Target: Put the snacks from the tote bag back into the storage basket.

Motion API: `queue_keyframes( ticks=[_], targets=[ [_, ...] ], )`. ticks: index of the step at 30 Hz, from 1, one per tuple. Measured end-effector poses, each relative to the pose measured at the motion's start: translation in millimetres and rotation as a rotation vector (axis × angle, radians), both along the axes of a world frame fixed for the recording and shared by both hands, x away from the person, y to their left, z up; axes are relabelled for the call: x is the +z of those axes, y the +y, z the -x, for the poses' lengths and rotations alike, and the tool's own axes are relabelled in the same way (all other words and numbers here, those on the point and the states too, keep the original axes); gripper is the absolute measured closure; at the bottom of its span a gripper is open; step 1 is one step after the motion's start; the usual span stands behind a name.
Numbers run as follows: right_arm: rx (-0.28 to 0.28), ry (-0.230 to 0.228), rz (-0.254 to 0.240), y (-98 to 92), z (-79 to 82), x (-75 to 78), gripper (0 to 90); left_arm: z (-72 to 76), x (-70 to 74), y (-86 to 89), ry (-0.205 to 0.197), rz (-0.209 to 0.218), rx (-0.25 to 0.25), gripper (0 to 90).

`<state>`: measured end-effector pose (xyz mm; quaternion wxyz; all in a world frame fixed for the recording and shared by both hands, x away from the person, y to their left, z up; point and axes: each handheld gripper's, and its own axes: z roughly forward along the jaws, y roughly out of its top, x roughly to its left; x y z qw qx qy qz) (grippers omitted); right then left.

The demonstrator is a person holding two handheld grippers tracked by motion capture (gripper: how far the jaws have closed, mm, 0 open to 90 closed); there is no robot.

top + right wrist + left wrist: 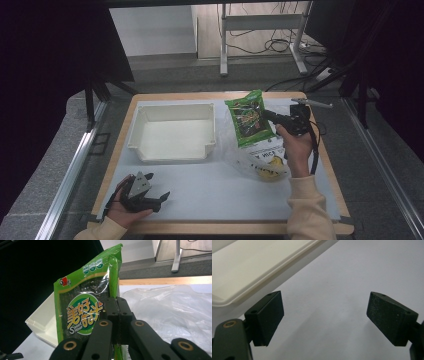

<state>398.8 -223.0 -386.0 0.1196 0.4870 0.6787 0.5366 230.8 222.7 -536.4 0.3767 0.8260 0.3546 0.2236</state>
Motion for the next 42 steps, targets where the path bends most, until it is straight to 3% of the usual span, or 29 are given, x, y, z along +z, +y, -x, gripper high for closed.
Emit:
queue_keyframes(
  ticks=[28,42],
  targets=[
    [0.06,-0.038,-0.012,29.1,3.8,6.8,90.0,0.9,0.3,0.1,0.001,0.005,0.002,14.1],
    [0.076,-0.005,-0.006,52.9,-5.8,-0.8,90.0,1.7,1.0,0.8,0.001,0.012,-0.012,14.2]
  ],
)
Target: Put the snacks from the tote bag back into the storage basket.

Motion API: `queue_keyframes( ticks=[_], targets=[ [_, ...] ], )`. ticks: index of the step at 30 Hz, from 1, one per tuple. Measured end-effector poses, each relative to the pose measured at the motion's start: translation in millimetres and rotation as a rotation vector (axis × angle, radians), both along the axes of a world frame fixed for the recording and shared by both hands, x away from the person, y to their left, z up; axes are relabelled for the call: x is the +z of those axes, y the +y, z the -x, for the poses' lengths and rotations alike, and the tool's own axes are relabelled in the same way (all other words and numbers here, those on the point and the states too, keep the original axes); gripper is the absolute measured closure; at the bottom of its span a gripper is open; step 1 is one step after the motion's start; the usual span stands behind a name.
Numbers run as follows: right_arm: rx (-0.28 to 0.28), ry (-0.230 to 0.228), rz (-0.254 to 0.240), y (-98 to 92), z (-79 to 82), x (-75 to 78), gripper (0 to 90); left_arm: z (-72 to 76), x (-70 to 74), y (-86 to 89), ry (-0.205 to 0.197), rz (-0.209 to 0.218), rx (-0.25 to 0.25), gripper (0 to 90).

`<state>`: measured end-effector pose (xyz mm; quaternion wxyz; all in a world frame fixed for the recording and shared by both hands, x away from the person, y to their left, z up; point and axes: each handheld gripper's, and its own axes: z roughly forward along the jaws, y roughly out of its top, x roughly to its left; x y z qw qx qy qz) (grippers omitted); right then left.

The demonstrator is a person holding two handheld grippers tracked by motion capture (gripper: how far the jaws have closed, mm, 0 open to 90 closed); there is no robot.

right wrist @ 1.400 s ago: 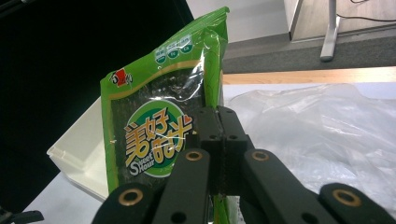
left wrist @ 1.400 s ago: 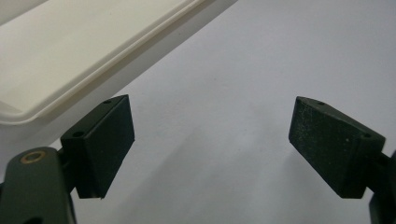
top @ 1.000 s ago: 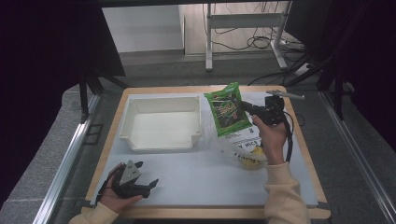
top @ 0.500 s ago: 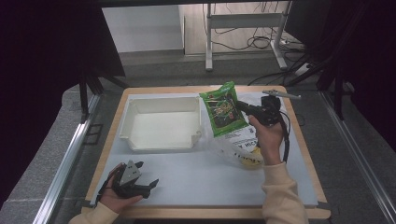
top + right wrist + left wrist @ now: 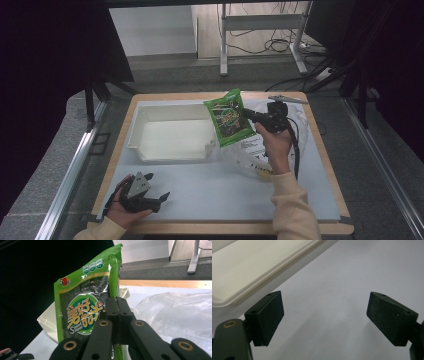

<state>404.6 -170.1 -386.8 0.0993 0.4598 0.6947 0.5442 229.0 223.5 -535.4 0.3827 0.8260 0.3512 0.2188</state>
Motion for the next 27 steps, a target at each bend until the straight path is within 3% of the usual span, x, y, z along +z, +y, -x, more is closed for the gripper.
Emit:
queue_keyframes(
  ticks=[16,27],
  targets=[
    [0.017,0.031,0.038,32.4,-9.7,0.0,90.0,0.8,1.4,1.5,0.001,0.02,-0.023,14.2],
    [0.032,0.044,0.035,52.1,-15.1,0.4,90.0,1.0,2.2,2.2,-0.001,0.016,-0.024,14.3]
  ],
)
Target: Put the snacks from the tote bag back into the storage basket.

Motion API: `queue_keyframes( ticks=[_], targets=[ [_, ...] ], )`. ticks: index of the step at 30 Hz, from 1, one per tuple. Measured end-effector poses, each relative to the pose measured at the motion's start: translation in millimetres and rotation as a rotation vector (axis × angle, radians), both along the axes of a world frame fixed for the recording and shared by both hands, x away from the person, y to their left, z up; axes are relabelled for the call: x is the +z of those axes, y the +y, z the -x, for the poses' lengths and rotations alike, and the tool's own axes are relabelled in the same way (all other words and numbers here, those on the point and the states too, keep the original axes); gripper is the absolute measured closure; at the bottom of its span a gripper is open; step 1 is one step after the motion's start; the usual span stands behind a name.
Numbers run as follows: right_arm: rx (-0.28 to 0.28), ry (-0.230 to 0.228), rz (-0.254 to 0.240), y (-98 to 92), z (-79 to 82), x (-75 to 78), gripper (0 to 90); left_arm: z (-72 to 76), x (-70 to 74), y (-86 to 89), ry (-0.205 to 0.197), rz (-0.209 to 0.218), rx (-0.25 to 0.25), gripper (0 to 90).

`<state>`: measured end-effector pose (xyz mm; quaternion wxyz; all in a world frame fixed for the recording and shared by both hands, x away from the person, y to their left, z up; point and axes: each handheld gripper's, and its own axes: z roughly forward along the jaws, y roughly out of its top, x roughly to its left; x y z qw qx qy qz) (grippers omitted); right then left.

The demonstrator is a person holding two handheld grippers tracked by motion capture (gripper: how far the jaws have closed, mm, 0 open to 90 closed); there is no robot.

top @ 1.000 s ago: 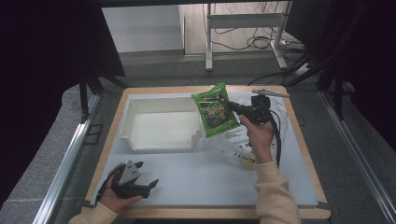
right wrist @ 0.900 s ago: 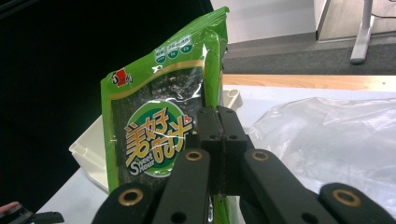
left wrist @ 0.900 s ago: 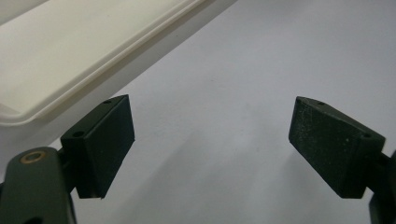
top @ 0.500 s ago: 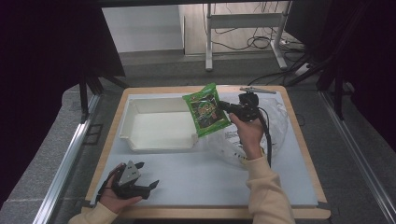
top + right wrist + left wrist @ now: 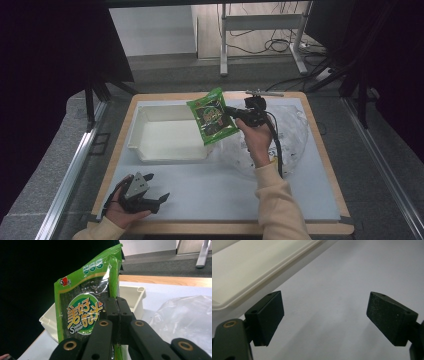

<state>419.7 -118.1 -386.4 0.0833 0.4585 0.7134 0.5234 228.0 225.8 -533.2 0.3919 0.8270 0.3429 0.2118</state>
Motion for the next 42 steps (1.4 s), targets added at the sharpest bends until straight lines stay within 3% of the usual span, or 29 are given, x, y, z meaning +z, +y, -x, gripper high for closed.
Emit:
queue_keyframes(
  ticks=[19,42],
  targets=[
    [0.057,0.013,0.02,45.4,-7.6,-6.0,90.0,-0.5,0.2,1.5,0.0,0.007,0.005,14.3],
    [0.089,0.054,0.022,81.7,-16.5,-24.2,90.0,0.9,1.7,1.7,-0.005,0.013,-0.001,14.3]
  ],
)
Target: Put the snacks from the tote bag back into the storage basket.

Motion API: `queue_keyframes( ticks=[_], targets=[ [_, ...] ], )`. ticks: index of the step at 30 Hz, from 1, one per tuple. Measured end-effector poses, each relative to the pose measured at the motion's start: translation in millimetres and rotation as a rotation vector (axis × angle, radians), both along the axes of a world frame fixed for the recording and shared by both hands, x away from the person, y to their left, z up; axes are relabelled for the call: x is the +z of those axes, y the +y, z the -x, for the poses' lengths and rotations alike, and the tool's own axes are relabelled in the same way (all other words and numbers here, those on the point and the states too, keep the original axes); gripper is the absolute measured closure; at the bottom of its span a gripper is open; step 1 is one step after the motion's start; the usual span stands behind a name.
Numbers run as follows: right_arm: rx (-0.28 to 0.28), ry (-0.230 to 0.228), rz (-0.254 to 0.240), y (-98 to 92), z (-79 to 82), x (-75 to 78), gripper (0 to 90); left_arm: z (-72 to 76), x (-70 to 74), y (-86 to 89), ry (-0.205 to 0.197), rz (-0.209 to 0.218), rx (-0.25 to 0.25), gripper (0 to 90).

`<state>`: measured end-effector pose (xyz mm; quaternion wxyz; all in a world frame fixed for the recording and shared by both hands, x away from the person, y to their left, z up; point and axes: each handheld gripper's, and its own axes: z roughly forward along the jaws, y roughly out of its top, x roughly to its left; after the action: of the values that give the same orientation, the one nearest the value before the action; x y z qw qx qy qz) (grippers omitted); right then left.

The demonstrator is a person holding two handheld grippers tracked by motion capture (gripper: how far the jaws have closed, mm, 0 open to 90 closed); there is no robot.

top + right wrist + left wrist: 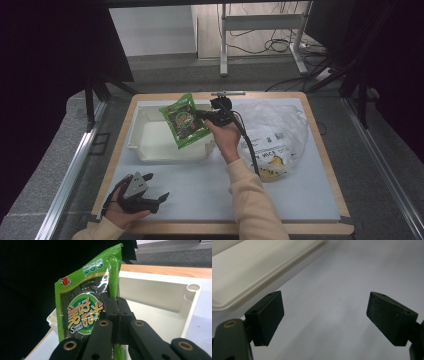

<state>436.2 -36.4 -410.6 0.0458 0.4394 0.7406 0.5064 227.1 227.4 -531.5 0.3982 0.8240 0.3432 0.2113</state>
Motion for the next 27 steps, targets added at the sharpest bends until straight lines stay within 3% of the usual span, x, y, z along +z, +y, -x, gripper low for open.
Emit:
queue_keyframes(
  ticks=[27],
  targets=[
    [0.008,0.024,0.003,35.6,-8.7,-11.2,90.0,0.5,1.0,-1.3,-0.002,0.0,-0.006,14.3]
  ],
)
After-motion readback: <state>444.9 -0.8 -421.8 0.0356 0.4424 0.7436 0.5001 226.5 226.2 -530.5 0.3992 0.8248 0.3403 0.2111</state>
